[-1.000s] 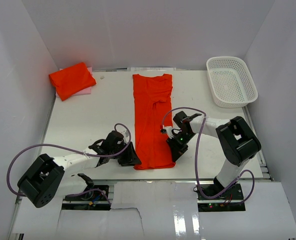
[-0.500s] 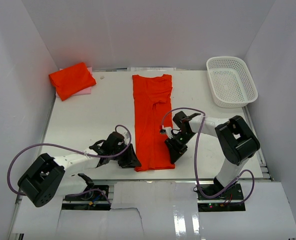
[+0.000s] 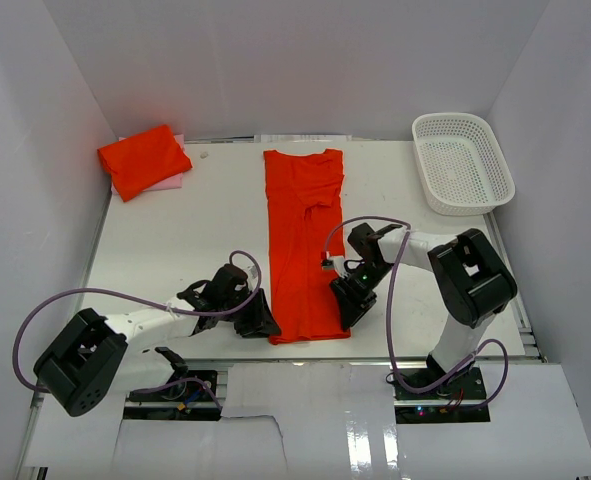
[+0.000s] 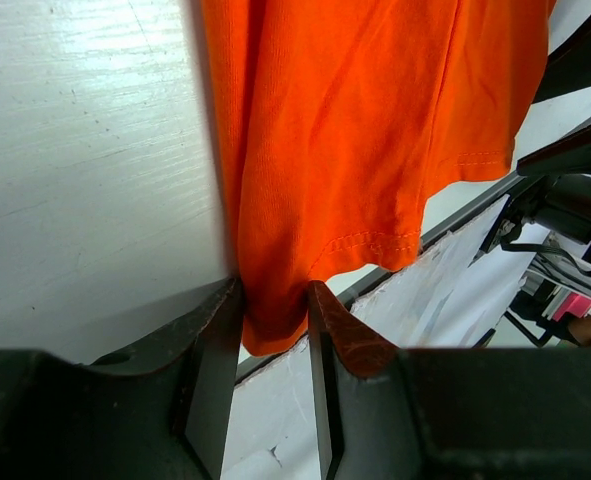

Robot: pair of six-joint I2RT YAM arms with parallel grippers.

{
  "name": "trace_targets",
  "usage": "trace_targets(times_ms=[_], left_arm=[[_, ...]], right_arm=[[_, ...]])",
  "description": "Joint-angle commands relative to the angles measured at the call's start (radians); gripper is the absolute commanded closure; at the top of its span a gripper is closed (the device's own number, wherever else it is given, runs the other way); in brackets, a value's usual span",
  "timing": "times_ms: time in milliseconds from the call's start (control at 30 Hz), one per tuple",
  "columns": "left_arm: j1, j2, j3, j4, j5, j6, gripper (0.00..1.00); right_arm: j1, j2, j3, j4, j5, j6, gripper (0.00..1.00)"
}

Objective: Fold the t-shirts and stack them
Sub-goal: Grab the bottom of the folded rectangular tshirt with both arms

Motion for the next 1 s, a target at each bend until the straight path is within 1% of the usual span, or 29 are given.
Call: trace_targets(times_ms=[0, 233, 367, 567, 700, 800, 967], left_arm=[[-0.007, -0.006, 0.009, -0.071, -0.03, 0.027, 0.56], [-0.007, 0.007, 0.021, -0.071, -0.036, 0.033, 0.56], [-0.007, 0.014, 0.032, -0.071, -0.038, 0.034, 0.56], [-0.01, -0.004, 0.052, -0.063, -0.05, 0.042, 0.56], [-0.02, -0.058, 0.076, -0.063, -0.122, 0.046, 0.56], [-0.021, -0.058, 0.094, -0.071, -0.122, 0.045, 0.55], [-0.035, -0.012, 0.101, -0.077, -0.107, 0.04, 0.55]], right_arm=[[-0.018, 0.032, 0.013, -0.056, 0.007, -0.049, 0.48], [-0.018, 0.049, 0.016, -0.06, -0.03, -0.054, 0.49], [-0.024, 0.029, 0.022, -0.051, -0.044, -0.063, 0.5], [-0.06, -0.103, 0.036, 0.061, -0.047, -0.013, 0.5], [-0.064, -0.163, 0.019, 0.119, -0.035, 0.023, 0.48], [-0.064, -0.146, 0.001, 0.104, -0.078, 0.04, 0.49], [-0.064, -0.135, -0.033, 0.023, -0.085, -0.016, 0.5]])
